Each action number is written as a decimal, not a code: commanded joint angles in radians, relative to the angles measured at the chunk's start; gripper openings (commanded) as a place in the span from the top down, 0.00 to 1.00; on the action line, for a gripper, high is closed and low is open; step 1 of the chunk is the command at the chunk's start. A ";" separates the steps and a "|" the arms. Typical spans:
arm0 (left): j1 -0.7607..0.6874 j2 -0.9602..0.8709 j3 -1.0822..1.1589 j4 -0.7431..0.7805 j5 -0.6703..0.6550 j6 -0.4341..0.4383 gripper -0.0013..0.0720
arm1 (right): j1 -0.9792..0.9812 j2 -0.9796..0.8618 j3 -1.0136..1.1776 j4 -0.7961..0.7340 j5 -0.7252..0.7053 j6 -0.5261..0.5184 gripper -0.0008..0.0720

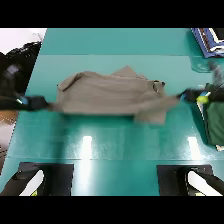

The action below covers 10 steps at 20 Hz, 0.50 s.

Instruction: Fold the shirts.

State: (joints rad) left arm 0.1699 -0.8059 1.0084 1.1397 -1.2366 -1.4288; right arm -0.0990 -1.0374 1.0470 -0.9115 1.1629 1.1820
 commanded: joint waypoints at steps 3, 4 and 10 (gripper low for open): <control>0.000 0.050 0.649 0.001 0.061 -0.012 0.95 | -0.020 0.221 0.477 -0.006 -0.150 0.018 0.97; 0.000 0.050 0.764 0.001 0.082 -0.012 0.95 | -0.040 0.250 0.547 -0.006 -0.164 0.018 0.97; 0.000 0.053 1.225 -0.053 0.155 -0.050 0.95 | -0.284 0.376 0.815 -0.017 -0.088 0.017 0.97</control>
State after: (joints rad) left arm 0.1696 -0.7547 2.0422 1.1248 -1.1213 -1.4551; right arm -0.2722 -0.7170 1.7378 -0.9180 1.0397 1.1976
